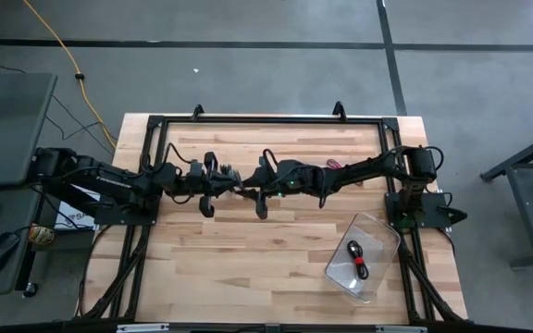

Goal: Pick and place USB-C Cables
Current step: Put the gray charger cable into the transparent bin

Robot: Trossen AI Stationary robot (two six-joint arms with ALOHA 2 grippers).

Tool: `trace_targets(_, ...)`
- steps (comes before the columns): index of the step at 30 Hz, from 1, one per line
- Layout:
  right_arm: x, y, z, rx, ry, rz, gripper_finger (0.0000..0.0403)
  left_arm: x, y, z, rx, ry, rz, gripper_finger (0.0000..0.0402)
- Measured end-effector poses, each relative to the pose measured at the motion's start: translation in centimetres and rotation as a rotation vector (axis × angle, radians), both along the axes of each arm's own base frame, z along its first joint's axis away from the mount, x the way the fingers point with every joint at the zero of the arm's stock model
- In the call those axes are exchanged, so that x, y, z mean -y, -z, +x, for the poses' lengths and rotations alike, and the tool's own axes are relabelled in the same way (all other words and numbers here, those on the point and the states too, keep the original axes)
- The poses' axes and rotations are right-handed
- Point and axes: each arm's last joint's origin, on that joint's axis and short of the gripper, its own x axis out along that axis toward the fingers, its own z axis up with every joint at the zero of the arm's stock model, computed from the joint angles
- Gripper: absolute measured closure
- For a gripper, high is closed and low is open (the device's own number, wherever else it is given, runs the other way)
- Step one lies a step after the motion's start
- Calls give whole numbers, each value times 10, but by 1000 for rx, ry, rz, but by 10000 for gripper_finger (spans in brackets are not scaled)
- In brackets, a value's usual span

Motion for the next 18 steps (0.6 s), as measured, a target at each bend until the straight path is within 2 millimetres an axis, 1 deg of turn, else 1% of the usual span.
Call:
trace_targets(4,1,0,0,0,8,-3,376,0,0,0,0,0,0,401)
trace_targets(6,2,0,0,0,11,-1,390,0,0,0,0,-4,-1,401)
trace_targets(8,3,0,0,0,11,-1,390,0,0,0,0,-5,-1,401)
trace_targets(13,3,0,0,-1,13,6,368,0,0,0,0,-3,0,401)
trace_targets(18,3,0,0,-2,13,4,385,0,0,0,-1,-3,-1,401)
